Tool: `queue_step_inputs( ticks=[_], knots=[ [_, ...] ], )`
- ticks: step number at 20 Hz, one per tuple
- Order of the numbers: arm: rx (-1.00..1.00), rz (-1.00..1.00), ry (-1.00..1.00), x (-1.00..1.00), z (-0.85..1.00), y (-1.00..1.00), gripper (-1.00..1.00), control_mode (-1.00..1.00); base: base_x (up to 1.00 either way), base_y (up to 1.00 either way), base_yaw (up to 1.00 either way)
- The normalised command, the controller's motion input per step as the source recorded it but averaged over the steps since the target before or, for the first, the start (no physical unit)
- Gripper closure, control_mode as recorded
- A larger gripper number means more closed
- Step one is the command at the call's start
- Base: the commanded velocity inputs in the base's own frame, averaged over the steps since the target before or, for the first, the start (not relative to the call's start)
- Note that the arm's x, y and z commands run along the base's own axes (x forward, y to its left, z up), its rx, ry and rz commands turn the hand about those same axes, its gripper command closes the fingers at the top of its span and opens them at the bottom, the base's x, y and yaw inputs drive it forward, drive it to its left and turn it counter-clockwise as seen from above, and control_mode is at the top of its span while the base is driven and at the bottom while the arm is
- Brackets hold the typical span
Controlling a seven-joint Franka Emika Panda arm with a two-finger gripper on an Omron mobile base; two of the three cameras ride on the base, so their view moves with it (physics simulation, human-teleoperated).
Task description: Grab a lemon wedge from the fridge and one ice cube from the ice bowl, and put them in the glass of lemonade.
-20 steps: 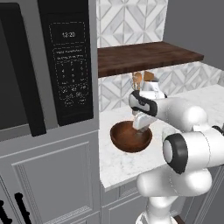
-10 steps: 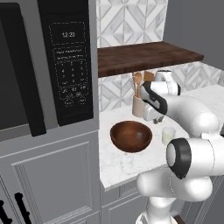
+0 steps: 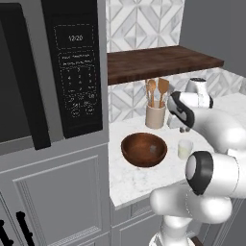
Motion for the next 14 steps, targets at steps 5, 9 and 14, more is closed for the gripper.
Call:
queue_step_inputs(
  ticks=[5,9,14],
  knots=[
    [0.02,-0.1,0.02,0.56,-0.38,-0.31,1.0,-1.0,0.0,0.0,0.0],
    [0.0,-0.03,0.03,0.47,-0.22,0.0,1.0,-1.0,0.0,0.0,0.0],
    [0.0,0.0,0.0,0.0,-0.27,-0.09,1.0,-1.0,0.0,0.0,0.0]
  ],
)
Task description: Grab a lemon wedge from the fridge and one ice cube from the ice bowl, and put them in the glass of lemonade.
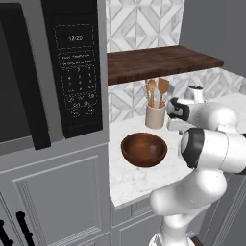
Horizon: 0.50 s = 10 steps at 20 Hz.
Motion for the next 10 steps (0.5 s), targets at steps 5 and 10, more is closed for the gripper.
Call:
queue_step_inputs(
  ticks=[5,10],
  knots=[
    [0.0,0.0,0.0,0.0,-0.16,-0.12,1.0,-1.0,0.0,0.0,0.0],
    [0.0,0.0,0.0,0.0,-0.07,-0.02,1.0,-1.0,0.0,0.0,0.0]
  ],
)
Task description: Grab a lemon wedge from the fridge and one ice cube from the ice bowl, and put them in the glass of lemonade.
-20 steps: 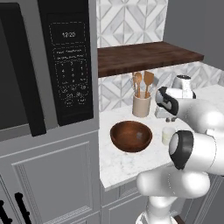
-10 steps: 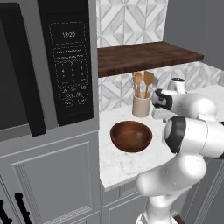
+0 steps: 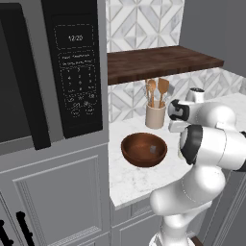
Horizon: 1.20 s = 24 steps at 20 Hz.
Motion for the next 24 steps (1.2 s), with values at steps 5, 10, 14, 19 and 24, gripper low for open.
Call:
queue_step_inputs(
  ticks=[5,10,14,19,24],
  knots=[
    [0.0,0.0,0.0,-0.09,-0.04,0.0,1.0,-1.0,0.0,0.0,0.0],
    [0.0,0.0,-0.03,-0.13,0.0,0.0,1.0,-1.0,0.0,0.0,0.0],
    [0.01,0.0,-0.05,-0.14,0.0,0.0,1.0,-1.0,0.0,0.0,0.0],
    [0.01,0.0,-0.05,-0.27,0.0,-0.05,1.0,-1.0,0.0,0.0,0.0],
    [0.0,0.0,-0.02,-0.11,0.0,-0.06,1.0,-1.0,0.0,0.0,0.0]
  ],
)
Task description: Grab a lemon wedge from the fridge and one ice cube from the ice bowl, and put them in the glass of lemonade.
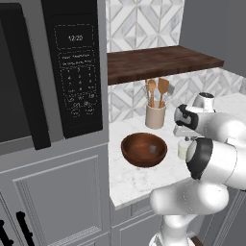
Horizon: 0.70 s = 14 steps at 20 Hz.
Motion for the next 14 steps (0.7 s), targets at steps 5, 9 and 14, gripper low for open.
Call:
queue_step_inputs(
  ticks=[5,9,14],
  knots=[
    [-0.01,0.0,0.0,0.09,0.0,0.06,1.0,-1.0,0.0,0.0,0.0],
    [-0.01,0.0,0.0,0.03,0.0,0.06,1.0,-1.0,0.0,0.0,0.0],
    [0.0,0.0,0.0,0.0,0.0,-0.04,1.0,-1.0,0.0,0.0,0.0]
  ],
)
